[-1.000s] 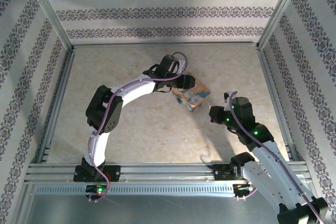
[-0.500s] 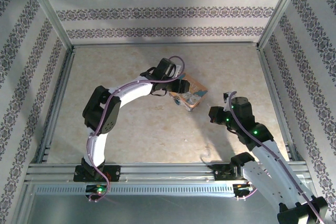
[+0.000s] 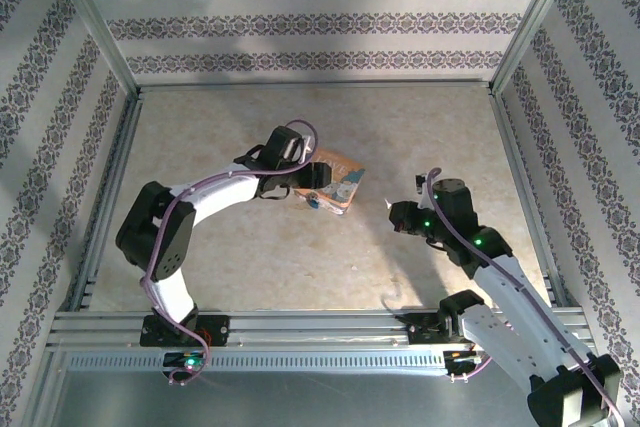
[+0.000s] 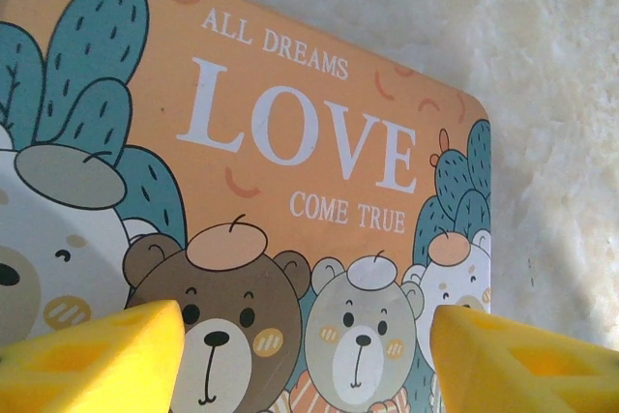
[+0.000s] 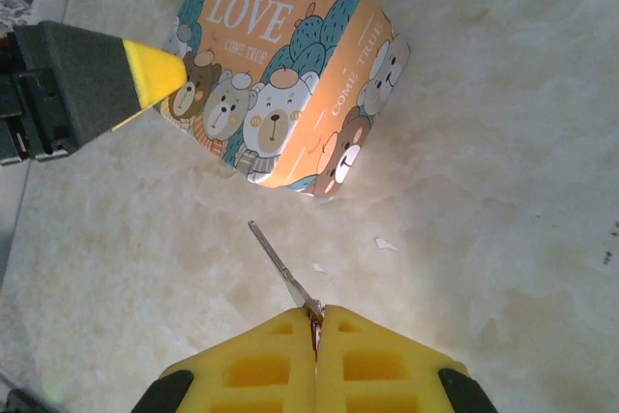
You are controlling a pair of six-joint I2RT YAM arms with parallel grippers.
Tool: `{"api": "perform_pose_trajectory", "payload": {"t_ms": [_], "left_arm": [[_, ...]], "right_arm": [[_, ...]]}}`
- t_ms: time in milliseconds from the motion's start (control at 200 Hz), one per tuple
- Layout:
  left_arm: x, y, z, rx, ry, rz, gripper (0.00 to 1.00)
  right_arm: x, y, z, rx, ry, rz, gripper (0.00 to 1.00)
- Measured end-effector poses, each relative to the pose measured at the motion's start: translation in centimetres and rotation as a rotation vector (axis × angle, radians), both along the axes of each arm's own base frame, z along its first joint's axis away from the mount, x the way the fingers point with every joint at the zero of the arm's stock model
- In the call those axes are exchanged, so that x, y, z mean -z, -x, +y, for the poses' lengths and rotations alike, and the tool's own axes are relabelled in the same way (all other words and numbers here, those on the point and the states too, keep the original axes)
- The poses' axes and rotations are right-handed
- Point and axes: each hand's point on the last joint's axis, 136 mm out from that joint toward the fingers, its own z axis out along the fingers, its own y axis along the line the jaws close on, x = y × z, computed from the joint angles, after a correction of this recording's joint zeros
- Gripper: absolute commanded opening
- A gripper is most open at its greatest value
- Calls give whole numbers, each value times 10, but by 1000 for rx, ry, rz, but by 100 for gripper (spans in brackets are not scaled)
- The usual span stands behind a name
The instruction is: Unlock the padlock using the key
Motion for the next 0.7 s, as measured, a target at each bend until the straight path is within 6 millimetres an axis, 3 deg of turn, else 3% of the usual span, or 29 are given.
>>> {"api": "perform_pose_trajectory", "payload": {"t_ms": [180, 465, 565, 700], "left_arm": [[-6, 13, 13, -21, 0, 2, 70], [-45, 39, 39, -38, 32, -112, 71], [-39, 56, 50, -38, 34, -125, 71], [-15, 79, 64, -44, 15, -100, 71]], "right_arm": [[1, -8, 16, -50, -39, 2, 0], [21, -25, 55, -145, -78, 52, 0], [25, -38, 67, -158, -94, 66, 0], [27, -57, 88, -189, -106, 74, 0]]}}
